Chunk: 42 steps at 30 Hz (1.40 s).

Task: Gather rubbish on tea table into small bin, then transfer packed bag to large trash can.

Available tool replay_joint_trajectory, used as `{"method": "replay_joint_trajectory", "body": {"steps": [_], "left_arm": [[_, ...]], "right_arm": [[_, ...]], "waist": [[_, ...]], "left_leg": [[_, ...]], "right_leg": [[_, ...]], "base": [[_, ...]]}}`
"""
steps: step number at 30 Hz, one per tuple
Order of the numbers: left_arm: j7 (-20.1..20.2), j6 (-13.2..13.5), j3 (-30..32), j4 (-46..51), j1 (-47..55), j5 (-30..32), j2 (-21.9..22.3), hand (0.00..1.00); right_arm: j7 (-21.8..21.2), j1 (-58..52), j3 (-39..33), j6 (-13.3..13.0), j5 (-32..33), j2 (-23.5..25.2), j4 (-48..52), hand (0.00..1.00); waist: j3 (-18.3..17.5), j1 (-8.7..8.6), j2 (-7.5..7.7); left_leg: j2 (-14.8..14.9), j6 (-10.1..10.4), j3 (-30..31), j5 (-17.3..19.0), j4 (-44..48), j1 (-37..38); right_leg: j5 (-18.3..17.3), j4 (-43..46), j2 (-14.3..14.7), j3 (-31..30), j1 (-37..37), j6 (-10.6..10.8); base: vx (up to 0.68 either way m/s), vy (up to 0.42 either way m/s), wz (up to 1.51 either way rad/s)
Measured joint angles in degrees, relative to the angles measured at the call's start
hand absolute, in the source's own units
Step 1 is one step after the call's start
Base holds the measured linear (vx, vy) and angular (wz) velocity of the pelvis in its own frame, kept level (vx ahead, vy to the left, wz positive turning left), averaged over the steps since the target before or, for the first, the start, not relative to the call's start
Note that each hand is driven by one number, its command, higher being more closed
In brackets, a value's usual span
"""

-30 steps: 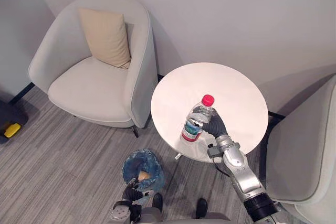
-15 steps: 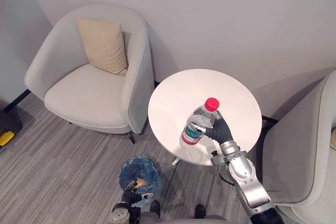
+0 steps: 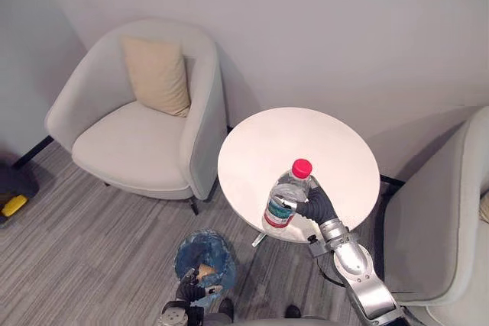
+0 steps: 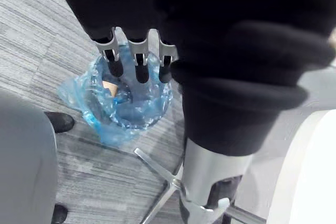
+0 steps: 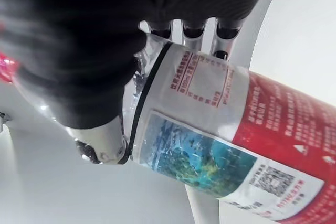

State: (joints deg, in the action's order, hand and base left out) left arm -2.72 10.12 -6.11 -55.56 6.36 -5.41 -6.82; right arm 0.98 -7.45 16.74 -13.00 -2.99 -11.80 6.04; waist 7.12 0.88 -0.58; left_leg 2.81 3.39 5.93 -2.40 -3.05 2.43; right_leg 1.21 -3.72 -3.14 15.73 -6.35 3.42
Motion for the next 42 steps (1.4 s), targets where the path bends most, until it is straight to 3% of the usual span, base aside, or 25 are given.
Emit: {"method": "replay_joint_trajectory", "body": {"steps": [5,7,8,9,10,11,12,13,14,15,16,18,20,22,23,24,25,26,27,30,31,32,36,42], "left_arm": [[0.1,0.2,-0.2,-0.1,-0.4,0.1,0.2,0.00],[0.1,0.2,-1.2,-0.3,-1.1,0.1,0.4,0.00],[0.1,0.3,-1.5,-0.4,-1.7,0.1,0.6,0.00],[0.1,0.3,-2.5,-0.3,-1.9,0.1,0.6,0.00],[0.1,0.3,-2.7,-0.2,-2.0,0.1,0.7,0.00],[0.1,0.2,-2.9,-0.4,-2.6,0.3,0.8,0.00],[0.2,0.3,-3.3,-0.5,-2.9,0.6,0.9,0.00],[0.2,0.3,-3.4,-0.6,-2.9,1.0,1.0,0.00],[0.2,0.3,-3.5,-0.7,-2.1,1.4,1.6,0.00],[0.2,0.3,-3.5,-0.8,-1.9,1.6,1.6,0.00],[0.2,0.3,-3.5,-0.8,-1.9,1.6,1.5,0.00],[0.3,0.3,-3.6,-0.7,-2.1,1.7,0.7,0.00],[0.2,0.3,-4.7,-0.5,-2.1,1.8,0.2,0.00],[0.3,0.3,-5.5,-0.4,-2.3,2.2,-0.6,0.00],[0.3,0.3,-5.7,-0.4,-2.3,2.3,-0.6,0.00],[0.3,0.3,-6.4,-0.5,-2.2,2.7,-0.7,0.00],[0.3,0.3,-6.9,-0.5,-2.2,2.8,-1.0,0.00],[0.4,0.3,-6.9,-0.5,-2.2,2.7,-1.1,0.00],[0.4,0.3,-6.9,-0.5,-2.1,2.7,-1.3,0.00],[0.5,0.4,-6.8,-0.8,-2.4,2.7,-1.8,0.00],[0.6,0.4,-6.8,-0.8,-2.4,2.8,-1.9,0.00],[0.8,0.3,-6.8,-1.6,-2.9,2.9,-2.1,0.00],[1.3,0.4,-6.4,-1.2,-2.5,2.8,-1.1,0.00],[1.3,0.4,-4.5,-1.3,-2.2,2.9,-1.0,0.00]], "right_arm": [[0.2,0.0,-0.3,-0.1,0.0,0.1,-0.1,1.00],[0.5,0.3,-0.7,-0.2,0.0,-0.4,-0.1,1.00],[1.0,0.7,-1.0,-0.2,0.0,-0.9,-0.2,1.00],[1.7,0.9,-1.2,-0.2,-0.3,-1.1,-0.5,1.00],[1.9,0.9,-1.4,-0.2,-0.6,-1.3,-0.4,1.00],[2.6,1.2,-1.8,-0.1,-1.0,-0.9,-0.6,1.00],[2.7,1.6,-2.7,-0.2,-1.1,-0.7,-0.5,1.00],[2.7,1.6,-3.1,-0.2,-1.2,-0.9,-0.5,1.00],[2.8,1.6,-4.0,-0.2,-1.3,-1.3,-0.5,1.00],[3.1,1.5,-4.9,-0.1,-1.9,-0.8,-0.6,1.00],[3.2,1.5,-5.0,-0.1,-2.1,-0.4,-0.6,1.00],[3.9,1.9,-5.0,-0.1,-2.5,0.5,-1.2,1.00],[3.9,2.2,-4.9,-0.1,-3.3,1.4,-2.4,1.00],[3.7,2.3,-4.2,0.0,-3.9,2.1,-3.7,1.00],[3.7,2.2,-4.2,0.2,-4.0,2.1,-4.0,1.00],[3.6,1.9,-4.3,0.3,-4.1,1.9,-4.5,1.00],[3.2,1.3,-4.6,0.5,-4.4,2.0,-4.6,1.00],[2.9,0.9,-4.8,0.6,-4.4,1.8,-4.6,1.00],[2.3,0.1,-4.8,0.6,-4.4,2.1,-4.6,1.00],[2.2,-0.1,-5.2,0.6,-4.4,2.3,-4.6,1.00],[2.2,0.0,-5.2,0.5,-4.3,2.5,-4.6,1.00],[2.3,-0.2,-5.7,0.3,-4.3,2.6,-4.7,1.00],[2.3,-1.1,-8.1,0.5,-4.3,2.4,-4.6,1.00],[2.3,-1.7,-10.1,0.5,-4.3,2.9,-4.6,1.00]], "waist": [[0.4,0.23,-1.15],[1.0,0.74,-2.06],[1.7,1.38,-2.74],[1.8,1.48,-2.81],[1.6,1.36,-2.99],[1.7,1.31,-2.00],[1.7,0.95,-2.13],[1.6,0.67,-2.21],[1.8,-0.24,-3.00],[1.4,-0.23,-3.69],[1.4,-0.12,-3.29],[1.7,-0.01,-1.96],[1.6,0.02,-0.93],[2.2,-0.49,0.18],[2.2,-0.60,0.25],[2.3,-1.31,0.45],[2.2,-1.98,0.03],[2.3,-2.23,-0.02],[2.2,-3.13,0.48],[2.4,-3.21,1.18],[2.2,-3.20,1.65],[2.0,-3.33,2.99],[1.5,-2.56,0.29],[1.5,-1.81,0.64]], "left_leg": [[-0.6,0.4,5.1,-1.0,1.4,-3.5],[-0.9,0.4,5.3,-1.0,3.6,-5.5],[-1.1,0.1,2.6,-1.1,5.4,-7.4],[-1.3,-2.3,-2.2,-2.1,6.0,-8.2],[-0.8,-6.3,-6.7,-0.5,5.1,-8.1],[0.3,-9.0,-14.8,2.0,7.7,-8.9],[1.6,-10.2,-20.8,3.2,12.3,-10.1],[1.8,-10.0,-23.2,3.0,13.3,-9.9],[2.4,-4.7,-24.6,1.6,10.5,-7.7],[2.3,-3.9,-24.1,1.9,7.8,-5.5],[2.0,-3.5,-23.8,1.5,6.6,-4.8],[0.9,-3.6,-23.1,0.9,5.2,-3.5],[-0.5,-4.5,-23.1,1.8,5.2,-2.5],[-3.6,-5.4,-21.9,3.3,5.2,-1.9],[-4.1,-5.6,-21.3,3.5,5.2,-1.7],[-4.9,-5.9,-19.0,3.7,5.4,-1.7],[-5.1,-6.0,-16.6,3.6,5.7,-1.3],[-4.9,-6.2,-15.1,3.6,5.9,-1.4],[-4.7,-6.2,-11.9,3.5,6.2,-1.8],[-4.5,-5.8,-7.1,2.9,6.4,-2.0],[-4.8,-5.4,-6.5,2.6,6.8,-2.3],[-5.9,-4.8,-3.8,2.5,8.0,-3.1],[-4.0,-2.8,-0.1,0.9,5.7,-3.6],[-2.8,-1.4,3.2,-0.1,3.2,-2.0]], "right_leg": [[-0.8,0.0,0.2,5.5,0.0,-0.7],[-2.2,2.0,-0.1,7.1,0.8,-0.9],[-3.6,4.3,-0.6,8.2,1.6,-1.3],[-4.7,5.8,-1.4,9.6,2.1,-1.8],[-4.9,6.3,-2.1,10.8,2.3,-2.0],[-5.5,7.6,-3.4,12.8,3.6,-2.2],[-5.9,8.6,-4.7,14.2,3.5,-1.8],[-6.0,8.8,-5.0,14.7,3.3,-1.5],[-6.4,9.6,-4.5,15.5,2.2,-1.0],[-6.4,9.7,-4.0,15.5,1.5,-0.9],[-6.4,9.7,-4.2,15.5,1.3,-1.0],[-6.7,11.1,-5.3,15.3,0.8,-0.4],[-9.6,15.8,-7.8,14.2,1.7,1.0],[-14.0,24.2,-12.9,14.1,3.0,2.3],[-14.6,26.0,-13.7,13.6,3.3,1.6],[-14.1,31.1,-14.3,8.2,5.2,-1.1],[-12.9,35.8,-13.6,3.1,7.3,-4.4],[-14.1,37.5,-12.5,0.0,8.7,-5.0],[-16.6,37.0,-9.2,-6.4,9.9,-3.3],[-17.2,28.5,-3.8,-14.0,11.0,-1.5],[-16.0,25.5,-3.7,-14.4,10.4,-1.4],[-11.4,22.3,-4.3,-12.8,9.1,0.2],[-9.5,16.7,-2.4,-8.1,6.4,-0.8],[-9.1,12.7,-0.9,-4.7,2.2,-1.1]], "base": [[0.02,-0.055,0.64],[-0.03,-0.017,0.51],[-0.08,0.002,0.54],[-0.08,0.035,0.58],[-0.05,0.066,0.67],[0.02,0.049,0.72],[0.07,0.021,0.74],[0.11,0.000,0.69],[0.10,0.046,0.52],[0.09,0.055,0.40],[0.05,0.089,0.20],[0.02,0.089,0.18],[-0.03,0.109,0.14],[-0.06,0.106,0.27],[0.00,0.098,0.58],[0.02,0.093,0.85],[0.09,0.076,0.99],[0.11,-0.006,1.18],[0.11,-0.042,0.97],[0.07,-0.097,0.99],[0.06,-0.129,1.18],[0.10,-0.140,0.93],[0.12,-0.121,0.57],[0.08,-0.087,0.31]]}}
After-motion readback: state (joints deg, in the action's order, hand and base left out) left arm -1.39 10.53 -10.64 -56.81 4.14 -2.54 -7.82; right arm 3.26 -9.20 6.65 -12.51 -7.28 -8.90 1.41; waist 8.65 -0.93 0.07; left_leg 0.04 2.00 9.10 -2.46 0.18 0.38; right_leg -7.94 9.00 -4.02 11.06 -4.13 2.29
